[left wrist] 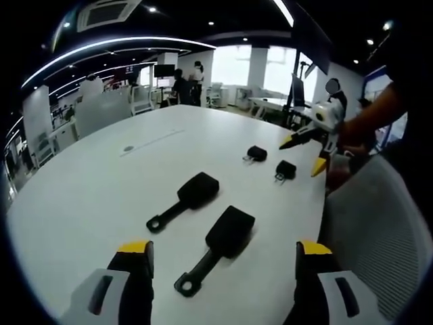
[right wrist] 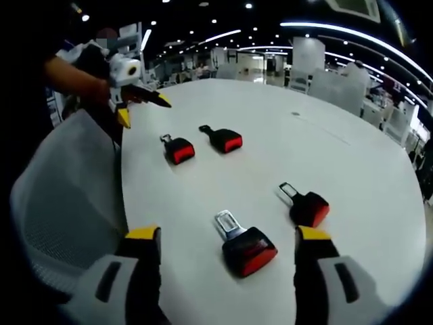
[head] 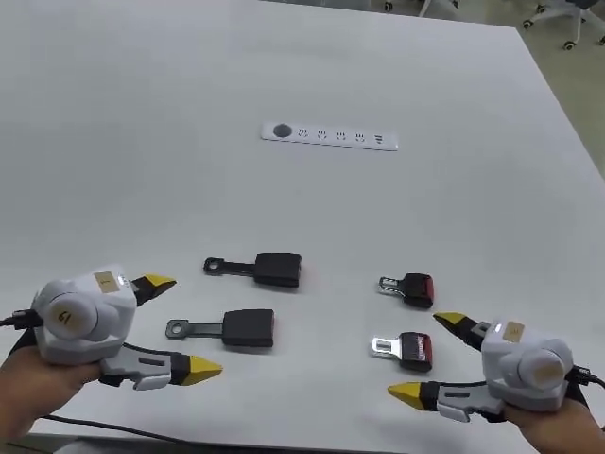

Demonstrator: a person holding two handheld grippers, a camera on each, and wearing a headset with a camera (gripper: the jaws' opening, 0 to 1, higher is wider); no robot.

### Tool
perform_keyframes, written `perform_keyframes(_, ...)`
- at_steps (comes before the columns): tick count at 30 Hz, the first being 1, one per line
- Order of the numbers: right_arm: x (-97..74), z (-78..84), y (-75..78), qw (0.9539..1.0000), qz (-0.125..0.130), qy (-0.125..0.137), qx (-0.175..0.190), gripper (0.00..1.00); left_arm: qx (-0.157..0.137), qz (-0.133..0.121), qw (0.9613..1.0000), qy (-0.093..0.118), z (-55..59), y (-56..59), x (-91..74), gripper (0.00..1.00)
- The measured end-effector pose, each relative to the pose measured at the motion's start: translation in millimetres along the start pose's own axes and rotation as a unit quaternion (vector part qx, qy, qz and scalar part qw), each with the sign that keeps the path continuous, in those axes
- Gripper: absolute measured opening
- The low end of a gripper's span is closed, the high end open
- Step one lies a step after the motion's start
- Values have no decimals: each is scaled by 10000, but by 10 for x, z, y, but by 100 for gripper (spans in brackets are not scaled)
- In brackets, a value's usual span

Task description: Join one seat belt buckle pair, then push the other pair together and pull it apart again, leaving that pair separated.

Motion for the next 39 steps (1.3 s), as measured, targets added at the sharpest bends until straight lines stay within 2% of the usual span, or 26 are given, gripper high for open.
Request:
perform_keyframes(12, 31, 77, 44, 9997, -208, -118, -18, 80, 46, 132, 9998, -156, 8, -9, 146, 87)
perform_keyframes(24, 63, 211, 57, 9979, -547, -323, -131, 75, 161, 331, 9983, -456, 71, 16, 349, 85)
perform_keyframes(31, 97, 314, 84, 9954, -803, -495, -166, 74, 78, 426, 9973, -586, 117, -9, 468, 82)
perform_keyframes(33, 109, 328, 104, 9948, -867, -500, -195, 74, 197, 445, 9966, -665, 150, -23, 506, 82)
perform_keyframes(35, 111, 315, 113, 9944, -901, -504, -214, 74, 195, 469, 9962, -709, 176, -58, 547, 82)
perform_keyframes(39, 135, 348, 142, 9933, -990, -535, -257, 73, 274, 492, 9957, -730, 189, -84, 602, 81)
Point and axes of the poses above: the centre of the closed fingertips' face, and the gripper's own axes: x roughly forward along the fingers, y roughly to its right, z roughly out of its underside, the point moved 1 cm from there along -x, roughly backward along the fingers, and after that the axes turned 12 degrees about -x, right-handed, at the moved point
